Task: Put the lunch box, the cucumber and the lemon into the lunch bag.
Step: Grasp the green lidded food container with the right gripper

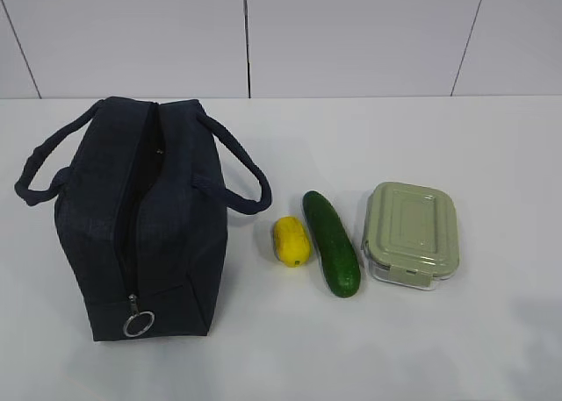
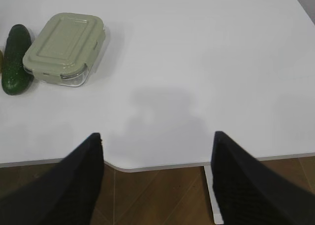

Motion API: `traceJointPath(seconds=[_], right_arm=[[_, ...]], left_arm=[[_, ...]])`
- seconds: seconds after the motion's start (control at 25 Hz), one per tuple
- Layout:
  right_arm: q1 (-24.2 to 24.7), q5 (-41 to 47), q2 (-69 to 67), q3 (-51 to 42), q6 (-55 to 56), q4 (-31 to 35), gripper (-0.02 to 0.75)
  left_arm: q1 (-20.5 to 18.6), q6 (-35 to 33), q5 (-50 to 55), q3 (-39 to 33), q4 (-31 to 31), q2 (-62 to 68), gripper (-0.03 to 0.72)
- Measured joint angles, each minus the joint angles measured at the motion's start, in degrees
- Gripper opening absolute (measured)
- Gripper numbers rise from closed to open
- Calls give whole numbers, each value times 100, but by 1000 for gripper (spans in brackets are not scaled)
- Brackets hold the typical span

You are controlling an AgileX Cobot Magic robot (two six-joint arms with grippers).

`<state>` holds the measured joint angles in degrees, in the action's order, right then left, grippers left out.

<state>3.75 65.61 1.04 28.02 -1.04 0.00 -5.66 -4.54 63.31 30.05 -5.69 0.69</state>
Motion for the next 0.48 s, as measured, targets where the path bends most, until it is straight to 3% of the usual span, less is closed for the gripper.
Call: traceJointPath(seconds=[0.48], right_arm=[[0,0,0,0,0,0,508]], left_arm=[[0,0,0,0,0,0,235]])
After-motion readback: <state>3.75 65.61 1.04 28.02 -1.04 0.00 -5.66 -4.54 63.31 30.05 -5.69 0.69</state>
